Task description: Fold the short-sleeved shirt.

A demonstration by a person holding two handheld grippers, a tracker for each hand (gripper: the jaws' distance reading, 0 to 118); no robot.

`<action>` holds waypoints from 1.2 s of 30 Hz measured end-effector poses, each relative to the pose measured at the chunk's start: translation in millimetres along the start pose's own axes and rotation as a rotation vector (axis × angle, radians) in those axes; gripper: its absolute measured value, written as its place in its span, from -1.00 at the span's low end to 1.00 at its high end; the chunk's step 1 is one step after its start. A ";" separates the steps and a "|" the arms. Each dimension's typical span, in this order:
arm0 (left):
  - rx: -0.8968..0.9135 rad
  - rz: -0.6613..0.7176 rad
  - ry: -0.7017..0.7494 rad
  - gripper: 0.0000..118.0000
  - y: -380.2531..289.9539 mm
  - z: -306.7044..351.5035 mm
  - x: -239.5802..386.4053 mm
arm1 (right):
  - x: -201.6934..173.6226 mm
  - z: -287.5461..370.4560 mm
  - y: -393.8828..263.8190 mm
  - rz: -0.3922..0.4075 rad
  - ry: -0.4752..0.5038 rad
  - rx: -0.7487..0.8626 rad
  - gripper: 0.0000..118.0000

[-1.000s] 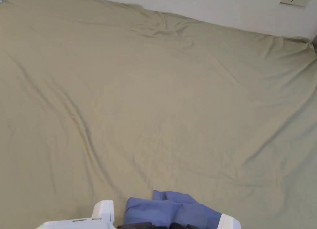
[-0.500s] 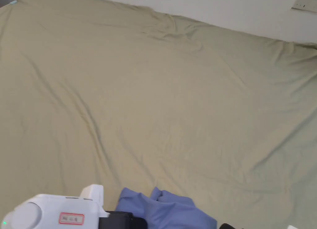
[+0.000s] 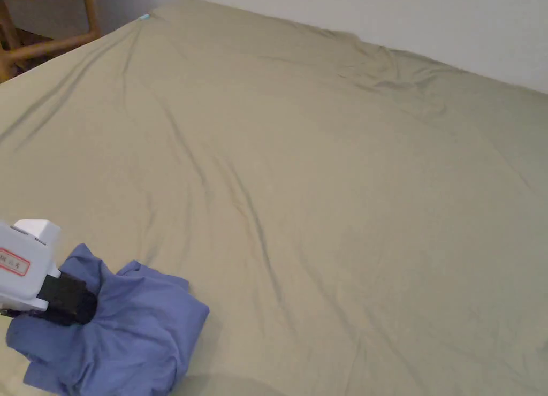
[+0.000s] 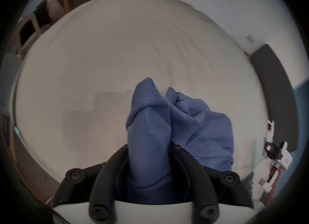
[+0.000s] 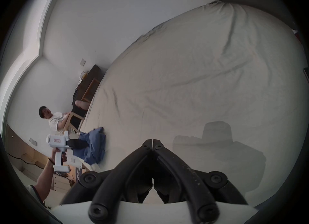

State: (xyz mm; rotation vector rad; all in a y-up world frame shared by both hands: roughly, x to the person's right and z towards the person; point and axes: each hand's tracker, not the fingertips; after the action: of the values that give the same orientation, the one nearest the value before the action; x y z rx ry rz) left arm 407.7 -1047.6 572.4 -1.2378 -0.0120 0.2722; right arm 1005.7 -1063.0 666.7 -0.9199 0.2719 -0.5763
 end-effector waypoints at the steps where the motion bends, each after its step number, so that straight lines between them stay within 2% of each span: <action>1: 0.003 -0.006 0.044 -0.53 4.5 2.7 -6.9 | -4.8 -3.4 -1.4 0.009 -0.001 -0.010 -0.97; 6: 0.015 -0.034 0.200 -0.54 25.3 16.9 -42.5 | -19.9 -7.0 -4.3 0.033 0.010 -0.036 -0.97; 10: 0.011 -0.048 0.413 -0.54 38.7 17.9 -59.6 | -25.2 -6.0 -1.4 0.071 -0.032 -0.035 -0.97; 13: 0.033 0.008 0.523 -0.54 43.2 14.0 -72.6 | -22.7 -2.8 -1.3 0.058 -0.039 -0.024 -0.97; 14: 0.038 0.032 0.539 -0.46 44.5 12.8 -77.5 | -21.2 -1.5 -1.5 0.046 -0.033 -0.020 -0.97; 17: 0.137 0.039 0.587 -0.03 36.0 20.4 -80.8 | -18.5 1.2 -2.2 0.026 -0.024 -0.019 -0.97; 21: 0.282 -0.028 0.623 -0.04 25.4 62.2 -78.7 | -16.8 5.6 -2.9 0.036 -0.022 -0.014 -0.97; 22: 0.342 -0.019 0.632 -0.12 22.8 76.2 -75.1 | -17.0 7.2 -3.0 0.040 -0.015 -0.009 -0.97; 24: 0.491 0.016 0.606 -0.80 16.5 114.9 -60.4 | -17.3 10.9 -3.1 0.046 0.005 0.003 -0.97; 25: 0.539 0.010 0.570 -0.89 13.8 130.4 -50.3 | -18.0 13.2 -2.5 0.053 0.016 0.013 -0.97; 28: 0.619 -0.043 0.488 -0.90 2.7 161.2 -7.9 | -19.4 23.5 1.1 0.085 0.030 0.074 -0.97; 31: 0.736 -0.142 0.368 -0.99 -17.0 174.0 50.1 | -18.5 41.3 10.3 0.092 0.043 0.164 -0.97; 33: 0.840 -0.189 0.330 -0.99 -32.5 177.3 92.5 | -21.4 56.5 18.5 0.155 -0.001 0.253 -0.97; 36: 0.998 -0.215 0.258 -0.99 -52.6 171.6 149.2 | -37.7 83.6 31.3 0.275 -0.131 0.394 -0.97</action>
State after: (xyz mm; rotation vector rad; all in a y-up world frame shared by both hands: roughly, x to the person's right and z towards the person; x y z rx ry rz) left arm 535.7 -872.1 657.6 -0.2638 0.1922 -0.0832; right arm 1024.0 -970.6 689.5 -0.5236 0.1553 -0.2975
